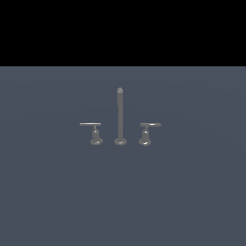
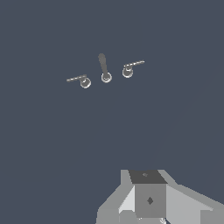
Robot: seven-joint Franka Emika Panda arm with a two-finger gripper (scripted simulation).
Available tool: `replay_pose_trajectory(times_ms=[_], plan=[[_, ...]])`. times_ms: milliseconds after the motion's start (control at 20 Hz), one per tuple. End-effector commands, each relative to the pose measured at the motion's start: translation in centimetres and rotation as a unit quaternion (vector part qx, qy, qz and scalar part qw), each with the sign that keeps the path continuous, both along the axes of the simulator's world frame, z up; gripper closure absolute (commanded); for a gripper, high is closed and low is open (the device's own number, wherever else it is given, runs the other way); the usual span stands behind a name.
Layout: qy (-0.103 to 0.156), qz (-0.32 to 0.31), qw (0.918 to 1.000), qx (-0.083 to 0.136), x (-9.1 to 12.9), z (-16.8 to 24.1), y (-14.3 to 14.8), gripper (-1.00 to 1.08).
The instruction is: Turn on the faucet by rotating a designated handle.
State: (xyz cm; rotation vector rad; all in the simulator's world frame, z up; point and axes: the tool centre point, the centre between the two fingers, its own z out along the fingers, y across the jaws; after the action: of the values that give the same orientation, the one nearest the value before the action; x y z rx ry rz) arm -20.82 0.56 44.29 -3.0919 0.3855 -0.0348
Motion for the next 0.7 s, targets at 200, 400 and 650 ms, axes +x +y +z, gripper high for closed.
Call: replay_pose_trajectory(times_ms=[200,400,650], plan=[[0.002,-0.080,0.9968,0.001,3.6,-4.4,0.6,1.08],[0.004,-0.132,0.9913,0.001,6.0,-7.2,0.7,1.08],[0.006,-0.195,0.9807,0.002,9.0,-10.7,0.5,1.08]])
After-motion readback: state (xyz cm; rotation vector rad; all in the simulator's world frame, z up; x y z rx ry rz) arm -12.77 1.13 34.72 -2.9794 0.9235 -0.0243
